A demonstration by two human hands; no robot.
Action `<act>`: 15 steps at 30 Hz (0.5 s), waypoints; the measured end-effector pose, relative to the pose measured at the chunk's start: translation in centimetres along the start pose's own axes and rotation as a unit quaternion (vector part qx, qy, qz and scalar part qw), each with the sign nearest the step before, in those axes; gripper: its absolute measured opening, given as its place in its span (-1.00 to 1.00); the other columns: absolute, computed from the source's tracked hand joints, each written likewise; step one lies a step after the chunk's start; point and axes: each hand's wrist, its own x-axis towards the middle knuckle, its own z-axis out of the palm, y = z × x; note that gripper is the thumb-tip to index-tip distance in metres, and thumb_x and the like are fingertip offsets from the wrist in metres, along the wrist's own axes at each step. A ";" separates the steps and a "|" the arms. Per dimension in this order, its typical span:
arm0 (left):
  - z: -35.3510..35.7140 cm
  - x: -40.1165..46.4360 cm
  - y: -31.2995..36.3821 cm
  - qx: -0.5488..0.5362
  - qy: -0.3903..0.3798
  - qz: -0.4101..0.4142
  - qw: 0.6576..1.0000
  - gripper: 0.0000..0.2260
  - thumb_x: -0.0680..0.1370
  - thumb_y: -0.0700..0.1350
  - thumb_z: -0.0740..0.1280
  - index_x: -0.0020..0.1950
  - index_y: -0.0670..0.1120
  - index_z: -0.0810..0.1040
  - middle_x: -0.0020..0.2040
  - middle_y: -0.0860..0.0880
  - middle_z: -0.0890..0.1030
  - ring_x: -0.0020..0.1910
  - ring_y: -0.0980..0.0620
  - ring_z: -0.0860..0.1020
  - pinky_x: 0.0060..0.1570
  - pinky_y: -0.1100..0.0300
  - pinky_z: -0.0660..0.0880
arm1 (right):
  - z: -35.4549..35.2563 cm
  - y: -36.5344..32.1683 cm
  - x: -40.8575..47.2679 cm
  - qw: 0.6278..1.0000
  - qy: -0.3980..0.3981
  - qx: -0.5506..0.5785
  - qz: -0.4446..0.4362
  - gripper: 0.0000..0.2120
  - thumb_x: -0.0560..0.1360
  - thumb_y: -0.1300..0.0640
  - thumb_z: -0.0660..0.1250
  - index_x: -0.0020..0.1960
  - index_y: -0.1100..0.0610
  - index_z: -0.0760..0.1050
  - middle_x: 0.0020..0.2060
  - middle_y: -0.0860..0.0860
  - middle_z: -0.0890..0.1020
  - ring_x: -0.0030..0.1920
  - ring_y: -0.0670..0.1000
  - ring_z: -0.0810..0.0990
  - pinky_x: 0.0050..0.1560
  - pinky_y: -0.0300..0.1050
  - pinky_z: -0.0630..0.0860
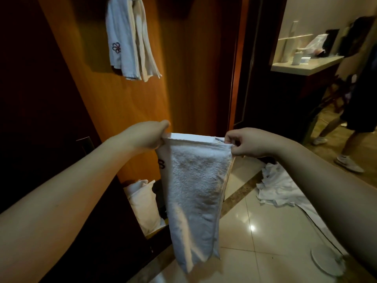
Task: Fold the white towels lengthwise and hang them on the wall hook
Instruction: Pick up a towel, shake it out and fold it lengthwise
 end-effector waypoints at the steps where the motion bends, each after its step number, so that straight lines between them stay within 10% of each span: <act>1: -0.2 0.1 0.2 0.015 -0.013 -0.009 1.000 -0.61 0.61 -0.17 0.33 0.42 -0.13 0.35 0.12 -0.16 0.59 0.06 -0.16 0.57 -0.12 0.02 0.46 | 0.0 -0.2 0.1 1.000 -0.002 -0.014 -0.006 -0.84 0.49 0.18 0.40 -0.14 -0.05 0.46 -0.24 -0.07 0.57 -0.29 -0.08 0.50 -0.24 -0.11 0.41; 6: -0.8 0.0 0.8 0.043 -0.007 0.001 0.999 -0.88 0.62 -0.15 0.26 -0.09 -0.13 0.50 -0.25 -0.07 0.47 -0.22 -0.07 0.42 -0.38 0.13 0.23 | 0.1 -0.6 0.2 0.998 -0.011 -0.059 -0.008 -0.83 0.52 0.16 0.36 -0.15 -0.03 0.39 -0.26 -0.03 0.53 -0.34 -0.07 0.45 -0.34 -0.14 0.35; 12: -0.2 0.0 -0.1 0.028 0.069 0.023 0.997 -0.82 0.60 -0.04 0.35 0.08 -0.13 0.63 0.01 -0.06 0.42 0.04 -0.05 0.33 -0.01 0.05 0.40 | 0.7 0.1 0.5 0.999 0.024 -0.037 -0.014 -0.87 0.55 0.15 0.30 -0.09 -0.03 0.38 -0.23 0.01 0.56 -0.31 -0.01 0.49 -0.34 -0.10 0.36; 15: 0.1 0.3 -1.0 -0.098 0.070 -0.001 0.993 -0.80 0.58 0.06 0.38 0.04 -0.07 0.61 -0.07 0.06 0.45 -0.07 0.06 0.41 -0.14 0.14 0.38 | 0.6 1.4 0.3 0.993 0.078 0.090 -0.003 -0.88 0.56 0.14 0.31 -0.08 -0.08 0.47 -0.23 -0.08 0.62 -0.28 -0.11 0.55 -0.26 -0.15 0.45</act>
